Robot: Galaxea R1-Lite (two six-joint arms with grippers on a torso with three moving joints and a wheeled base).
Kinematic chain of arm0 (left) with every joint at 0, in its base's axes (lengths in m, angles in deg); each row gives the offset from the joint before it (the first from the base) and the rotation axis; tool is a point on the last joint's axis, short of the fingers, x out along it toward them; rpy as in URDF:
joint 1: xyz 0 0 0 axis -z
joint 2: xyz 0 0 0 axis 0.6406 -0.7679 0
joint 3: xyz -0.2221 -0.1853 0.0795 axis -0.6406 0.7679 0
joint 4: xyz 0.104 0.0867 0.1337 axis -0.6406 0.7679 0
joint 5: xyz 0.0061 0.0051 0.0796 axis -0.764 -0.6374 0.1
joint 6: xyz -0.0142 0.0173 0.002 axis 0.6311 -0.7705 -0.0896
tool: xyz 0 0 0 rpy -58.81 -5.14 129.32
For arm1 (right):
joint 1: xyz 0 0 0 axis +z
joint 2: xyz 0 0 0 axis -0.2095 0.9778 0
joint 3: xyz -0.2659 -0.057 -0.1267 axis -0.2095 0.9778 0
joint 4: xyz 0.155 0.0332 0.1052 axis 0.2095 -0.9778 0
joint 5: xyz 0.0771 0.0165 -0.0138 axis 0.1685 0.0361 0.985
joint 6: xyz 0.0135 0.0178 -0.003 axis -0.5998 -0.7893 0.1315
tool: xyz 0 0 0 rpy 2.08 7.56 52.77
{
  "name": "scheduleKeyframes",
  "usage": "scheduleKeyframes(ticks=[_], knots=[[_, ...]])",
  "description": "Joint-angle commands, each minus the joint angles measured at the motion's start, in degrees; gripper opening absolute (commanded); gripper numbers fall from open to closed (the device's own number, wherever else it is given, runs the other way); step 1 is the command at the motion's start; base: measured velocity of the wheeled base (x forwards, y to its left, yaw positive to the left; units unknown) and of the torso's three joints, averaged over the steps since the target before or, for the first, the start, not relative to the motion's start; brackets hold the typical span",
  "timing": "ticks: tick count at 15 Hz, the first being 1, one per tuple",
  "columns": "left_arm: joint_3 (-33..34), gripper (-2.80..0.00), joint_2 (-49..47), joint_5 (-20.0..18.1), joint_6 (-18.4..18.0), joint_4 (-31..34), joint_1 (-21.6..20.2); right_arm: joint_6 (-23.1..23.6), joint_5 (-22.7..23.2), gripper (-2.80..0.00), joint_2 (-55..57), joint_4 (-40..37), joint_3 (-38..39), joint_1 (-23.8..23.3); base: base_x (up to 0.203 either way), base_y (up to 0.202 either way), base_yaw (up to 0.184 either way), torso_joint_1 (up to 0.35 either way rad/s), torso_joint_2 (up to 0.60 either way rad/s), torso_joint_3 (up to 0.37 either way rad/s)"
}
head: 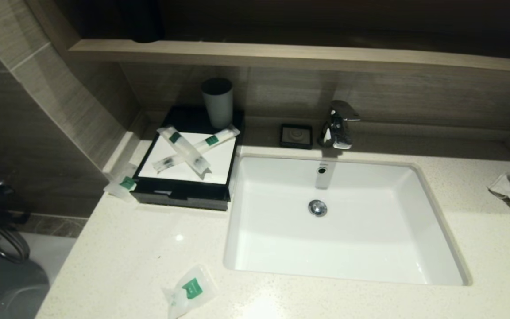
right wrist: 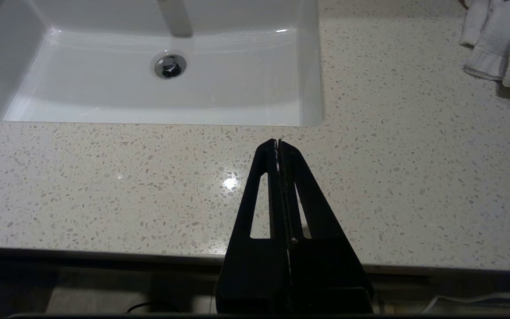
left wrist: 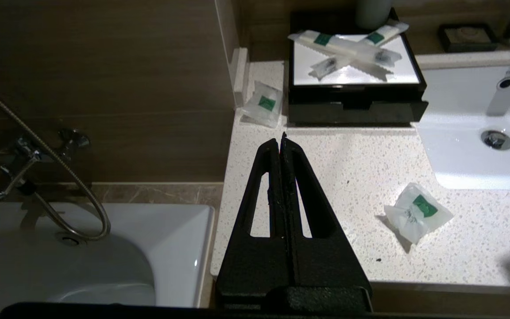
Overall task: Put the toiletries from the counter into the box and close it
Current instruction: Open the drawer
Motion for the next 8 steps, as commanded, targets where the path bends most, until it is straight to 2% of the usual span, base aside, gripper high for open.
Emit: scheduleKeyframes(ticks=[1,3,8], knots=[[-7.2,-2.8,-5.8,0.2,1.2,0.9,0.0,0.0,0.0,-2.8,0.0,0.0,0.0,0.0,0.0,0.0,0.0,0.0,0.0,0.0],[-11.1,-2.8,-10.2,0.3,2.2,1.1,0.0,0.0,0.0,-2.8,0.0,0.0,0.0,0.0,0.0,0.0,0.0,0.0,0.0,0.0],[-15.3,-2.8,-21.5,-0.2,2.4,1.2,0.0,0.0,0.0,-2.8,0.0,0.1,0.0,0.0,0.0,0.0,0.0,0.0,0.0,0.0]])
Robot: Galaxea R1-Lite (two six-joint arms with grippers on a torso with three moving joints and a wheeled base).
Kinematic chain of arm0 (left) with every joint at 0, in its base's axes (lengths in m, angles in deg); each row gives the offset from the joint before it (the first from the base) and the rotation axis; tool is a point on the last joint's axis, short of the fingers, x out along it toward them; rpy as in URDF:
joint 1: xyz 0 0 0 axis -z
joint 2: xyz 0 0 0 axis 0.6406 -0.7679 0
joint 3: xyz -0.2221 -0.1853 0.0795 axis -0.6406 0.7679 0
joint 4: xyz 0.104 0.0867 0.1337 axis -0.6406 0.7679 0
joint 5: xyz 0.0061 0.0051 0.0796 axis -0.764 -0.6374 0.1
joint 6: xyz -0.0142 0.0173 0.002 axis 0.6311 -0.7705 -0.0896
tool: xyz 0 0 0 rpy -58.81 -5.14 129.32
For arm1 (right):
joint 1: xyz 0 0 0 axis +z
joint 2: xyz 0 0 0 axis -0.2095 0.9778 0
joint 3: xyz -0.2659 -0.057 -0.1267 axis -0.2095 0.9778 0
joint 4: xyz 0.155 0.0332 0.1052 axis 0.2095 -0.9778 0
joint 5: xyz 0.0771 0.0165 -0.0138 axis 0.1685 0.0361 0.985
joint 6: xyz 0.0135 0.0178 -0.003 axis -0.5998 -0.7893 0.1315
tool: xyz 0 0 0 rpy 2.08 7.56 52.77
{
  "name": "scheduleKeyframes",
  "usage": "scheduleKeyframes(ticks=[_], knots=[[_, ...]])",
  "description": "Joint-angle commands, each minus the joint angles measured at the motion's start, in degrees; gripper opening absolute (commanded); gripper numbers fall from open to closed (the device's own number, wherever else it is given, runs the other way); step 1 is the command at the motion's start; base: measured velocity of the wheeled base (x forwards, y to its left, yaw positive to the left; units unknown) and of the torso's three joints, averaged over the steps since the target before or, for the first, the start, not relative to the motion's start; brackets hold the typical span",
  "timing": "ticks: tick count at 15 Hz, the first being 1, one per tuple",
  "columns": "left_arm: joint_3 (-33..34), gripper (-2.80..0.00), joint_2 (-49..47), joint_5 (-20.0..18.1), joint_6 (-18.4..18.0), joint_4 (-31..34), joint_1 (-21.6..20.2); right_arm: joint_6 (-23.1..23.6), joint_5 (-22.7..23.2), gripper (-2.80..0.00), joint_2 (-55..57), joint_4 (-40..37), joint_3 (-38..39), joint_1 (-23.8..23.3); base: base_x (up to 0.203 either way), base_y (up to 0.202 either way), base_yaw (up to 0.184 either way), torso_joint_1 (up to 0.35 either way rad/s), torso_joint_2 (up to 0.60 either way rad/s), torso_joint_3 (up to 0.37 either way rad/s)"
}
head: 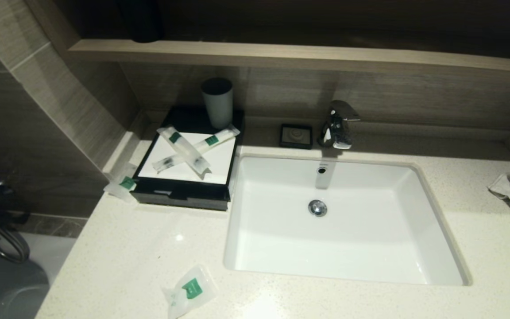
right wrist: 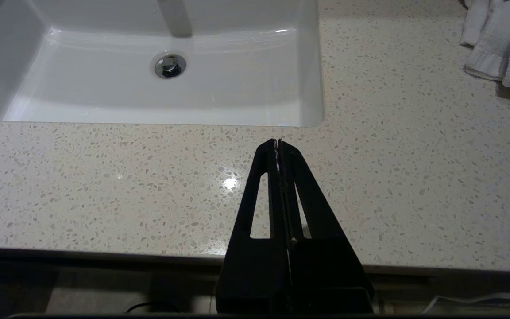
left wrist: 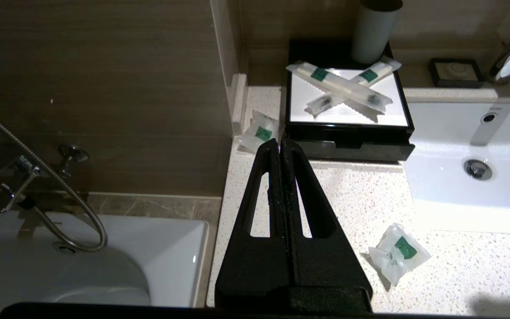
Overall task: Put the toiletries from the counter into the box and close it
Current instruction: Open the drawer
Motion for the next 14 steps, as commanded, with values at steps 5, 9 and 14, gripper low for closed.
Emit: scheduleKeyframes(ticks=[5,9,14], knots=[[-1.8,-2.8,-17.4,-1.8,0.2,-0.2,0.3,0.0,0.0,-2.8,0.0,0.0,0.0,0.0,0.0,0.0,0.0,0.0,0.0,0.0],[-1.7,-2.8,-25.8,-4.1,0.3,-1.7,0.4,0.0,0.0,-2.8,0.0,0.0,0.0,0.0,0.0,0.0,0.0,0.0,0.0,0.0],[-1.0,-2.8,-37.9,-4.1,0.9,-12.0,3.3,0.0,0.0,-2.8,0.0,0.0,0.0,0.0,0.0,0.0,0.0,0.0,0.0,0.0]])
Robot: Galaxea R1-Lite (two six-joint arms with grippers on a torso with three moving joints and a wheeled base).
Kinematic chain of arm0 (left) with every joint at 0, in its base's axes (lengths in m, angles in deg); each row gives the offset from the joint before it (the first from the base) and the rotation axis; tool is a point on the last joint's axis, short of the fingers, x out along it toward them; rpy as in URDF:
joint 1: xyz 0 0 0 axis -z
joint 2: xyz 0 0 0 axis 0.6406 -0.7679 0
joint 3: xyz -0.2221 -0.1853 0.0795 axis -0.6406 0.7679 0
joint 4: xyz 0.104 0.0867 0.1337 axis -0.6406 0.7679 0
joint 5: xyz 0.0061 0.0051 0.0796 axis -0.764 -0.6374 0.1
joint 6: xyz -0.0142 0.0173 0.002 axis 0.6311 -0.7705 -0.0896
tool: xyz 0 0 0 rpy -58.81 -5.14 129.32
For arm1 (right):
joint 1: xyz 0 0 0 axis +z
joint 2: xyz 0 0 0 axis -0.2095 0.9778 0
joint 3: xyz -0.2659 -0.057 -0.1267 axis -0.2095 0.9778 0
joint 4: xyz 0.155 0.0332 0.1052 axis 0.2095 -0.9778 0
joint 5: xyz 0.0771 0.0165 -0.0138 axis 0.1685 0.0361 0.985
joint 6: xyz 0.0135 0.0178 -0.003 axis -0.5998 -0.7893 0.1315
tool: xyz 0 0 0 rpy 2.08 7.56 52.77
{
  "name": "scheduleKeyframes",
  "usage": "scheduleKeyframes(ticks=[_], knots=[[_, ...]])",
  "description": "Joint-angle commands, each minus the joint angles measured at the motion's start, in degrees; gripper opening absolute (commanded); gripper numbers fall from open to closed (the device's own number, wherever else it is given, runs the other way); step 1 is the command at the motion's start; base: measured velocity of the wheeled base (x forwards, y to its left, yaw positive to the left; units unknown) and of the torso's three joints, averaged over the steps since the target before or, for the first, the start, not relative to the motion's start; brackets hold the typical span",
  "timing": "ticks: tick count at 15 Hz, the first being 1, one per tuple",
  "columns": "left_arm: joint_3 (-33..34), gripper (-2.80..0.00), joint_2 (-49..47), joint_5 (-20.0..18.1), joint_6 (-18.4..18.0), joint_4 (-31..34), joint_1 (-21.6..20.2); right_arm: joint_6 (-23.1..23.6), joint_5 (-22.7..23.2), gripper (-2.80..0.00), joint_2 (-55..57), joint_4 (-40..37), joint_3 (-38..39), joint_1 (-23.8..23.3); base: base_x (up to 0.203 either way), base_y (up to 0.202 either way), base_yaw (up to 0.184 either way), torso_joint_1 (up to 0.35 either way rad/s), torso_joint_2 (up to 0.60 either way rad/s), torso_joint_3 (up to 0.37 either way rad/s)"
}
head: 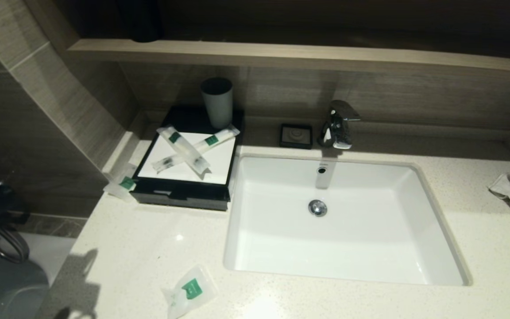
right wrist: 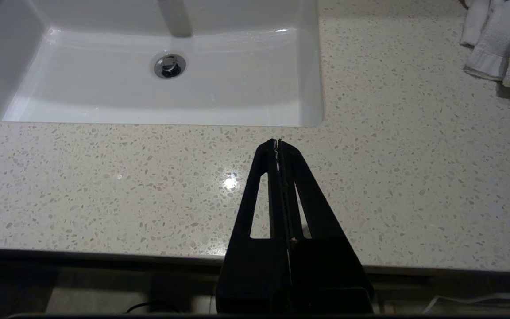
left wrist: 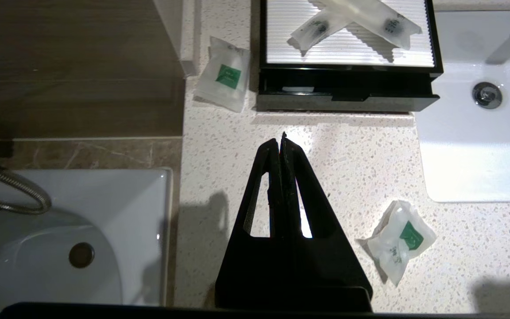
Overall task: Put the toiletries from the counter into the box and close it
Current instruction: Open the drawer
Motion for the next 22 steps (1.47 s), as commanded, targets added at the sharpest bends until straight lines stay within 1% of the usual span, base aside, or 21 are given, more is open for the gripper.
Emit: scheduleKeyframes(ticks=[1,3,4,5,8,10,11,14,16,18,21,22], knots=[[-0.3,-2.8,-8.0,0.2,0.7,-2.9,2.5,0.0,0.0,-2.8,0.0,0.0,0.0,0.0,0.0,0.0,0.0,0.0,0.0,0.0],[-0.2,-2.8,-11.9,0.6,2.1,-5.9,4.7,0.0,0.0,-2.8,0.0,0.0,0.0,0.0,0.0,0.0,0.0,0.0,0.0,0.0],[-0.1,-2.8,-13.6,1.5,2.6,-7.2,6.1,0.0,0.0,-2.8,0.0,0.0,0.0,0.0,0.0,0.0,0.0,0.0,0.0,0.0],[0.0,-2.8,-15.5,3.7,3.0,-8.5,7.8,0.0,0.0,-2.8,0.0,0.0,0.0,0.0,0.0,0.0,0.0,0.0,0.0,0.0],[0.0,-2.8,-21.8,13.2,4.8,-14.9,14.8,0.0,0.0,-2.8,0.0,0.0,0.0,0.0,0.0,0.0,0.0,0.0,0.0,0.0],[-0.6,-2.8,-24.9,17.5,5.4,-17.6,18.6,0.0,0.0,-2.8,0.0,0.0,0.0,0.0,0.0,0.0,0.0,0.0,0.0,0.0],[-0.9,-2.8,-26.0,18.7,5.6,-17.9,20.0,0.0,0.0,-2.8,0.0,0.0,0.0,0.0,0.0,0.0,0.0,0.0,0.0,0.0],[-1.2,-2.8,-29.0,21.5,5.7,-19.1,22.3,0.0,0.0,-2.8,0.0,0.0,0.0,0.0,0.0,0.0,0.0,0.0,0.0,0.0],[-1.2,-2.8,-30.9,22.6,7.1,-20.1,23.5,0.0,0.0,-2.8,0.0,0.0,0.0,0.0,0.0,0.0,0.0,0.0,0.0,0.0],[-1.2,-2.8,-33.1,22.8,9.4,-22.0,24.1,0.0,0.0,-2.8,0.0,0.0,0.0,0.0,0.0,0.0,0.0,0.0,0.0,0.0],[-1.1,-2.8,-35.4,22.9,10.2,-24.3,24.2,0.0,0.0,-2.8,0.0,0.0,0.0,0.0,0.0,0.0,0.0,0.0,0.0,0.0],[-1.2,-2.8,-36.0,22.9,11.0,-24.3,24.2,0.0,0.0,-2.8,0.0,0.0,0.0,0.0,0.0,0.0,0.0,0.0,0.0,0.0]])
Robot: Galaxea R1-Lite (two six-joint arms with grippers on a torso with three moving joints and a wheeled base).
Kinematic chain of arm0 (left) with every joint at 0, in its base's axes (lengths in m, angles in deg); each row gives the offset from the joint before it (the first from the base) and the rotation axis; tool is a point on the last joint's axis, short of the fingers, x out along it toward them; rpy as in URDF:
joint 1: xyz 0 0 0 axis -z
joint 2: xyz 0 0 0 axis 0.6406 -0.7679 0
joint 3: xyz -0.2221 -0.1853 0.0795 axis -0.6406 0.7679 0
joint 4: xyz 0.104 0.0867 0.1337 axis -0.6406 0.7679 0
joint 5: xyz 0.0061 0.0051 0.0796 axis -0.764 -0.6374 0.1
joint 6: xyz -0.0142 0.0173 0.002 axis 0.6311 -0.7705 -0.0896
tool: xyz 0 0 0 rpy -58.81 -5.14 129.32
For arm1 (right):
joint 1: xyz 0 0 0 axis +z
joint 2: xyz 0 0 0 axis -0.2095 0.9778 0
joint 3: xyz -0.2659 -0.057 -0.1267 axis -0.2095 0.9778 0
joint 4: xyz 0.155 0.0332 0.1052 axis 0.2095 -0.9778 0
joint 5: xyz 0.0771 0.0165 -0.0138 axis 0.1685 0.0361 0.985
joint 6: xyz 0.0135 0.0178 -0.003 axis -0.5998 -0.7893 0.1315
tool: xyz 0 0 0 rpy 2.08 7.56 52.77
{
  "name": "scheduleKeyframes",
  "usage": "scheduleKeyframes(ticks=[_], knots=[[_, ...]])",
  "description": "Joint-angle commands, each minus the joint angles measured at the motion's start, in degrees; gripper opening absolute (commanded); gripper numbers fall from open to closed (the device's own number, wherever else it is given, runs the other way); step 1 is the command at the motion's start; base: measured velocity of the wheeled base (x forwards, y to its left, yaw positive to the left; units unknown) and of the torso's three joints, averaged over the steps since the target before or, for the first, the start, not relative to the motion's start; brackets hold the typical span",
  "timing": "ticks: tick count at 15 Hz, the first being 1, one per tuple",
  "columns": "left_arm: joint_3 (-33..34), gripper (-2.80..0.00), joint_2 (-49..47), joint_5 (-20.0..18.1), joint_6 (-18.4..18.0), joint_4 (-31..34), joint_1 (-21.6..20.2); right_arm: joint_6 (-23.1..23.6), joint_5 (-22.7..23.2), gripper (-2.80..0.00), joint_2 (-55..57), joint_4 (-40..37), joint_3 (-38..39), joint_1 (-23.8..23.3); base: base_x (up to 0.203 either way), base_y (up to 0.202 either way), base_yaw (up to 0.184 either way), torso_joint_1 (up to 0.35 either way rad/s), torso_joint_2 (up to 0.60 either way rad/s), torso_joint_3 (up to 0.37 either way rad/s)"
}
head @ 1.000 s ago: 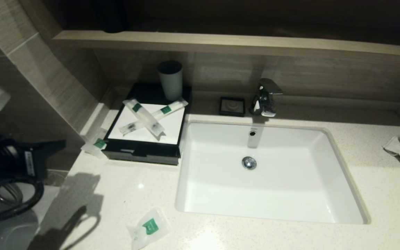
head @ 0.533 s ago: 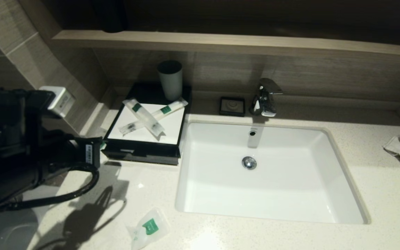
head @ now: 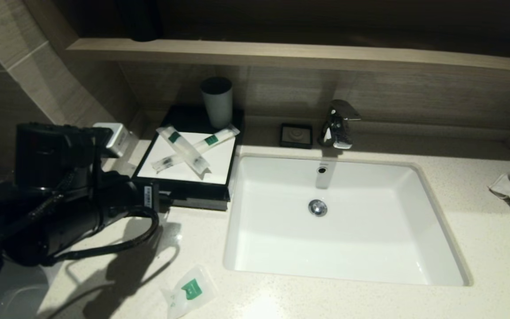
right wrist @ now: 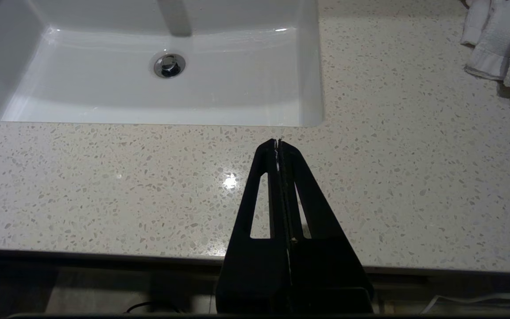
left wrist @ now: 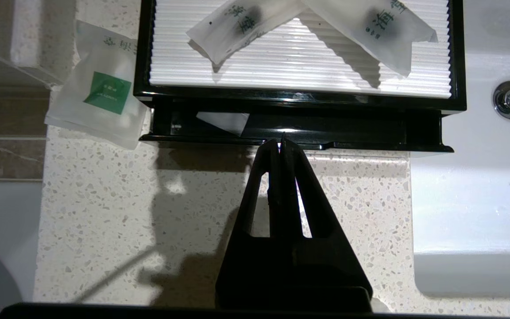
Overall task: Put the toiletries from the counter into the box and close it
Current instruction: Open the drawer
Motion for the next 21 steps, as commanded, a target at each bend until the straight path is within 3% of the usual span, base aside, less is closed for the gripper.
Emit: scheduleKeyframes(ticks=[1,21], knots=[[-0.1,-2.8,-2.3,0.1,1.3,-0.1,0.0,0.0,0.0,-2.8,0.0,0.0,0.0,0.0,0.0,0.0,0.0,0.0,0.0,0.0],[1.6,-2.8,-8.1,1.2,2.7,-4.9,1.2,0.0,0.0,-2.8,0.0,0.0,0.0,0.0,0.0,0.0,0.0,0.0,0.0,0.0]])
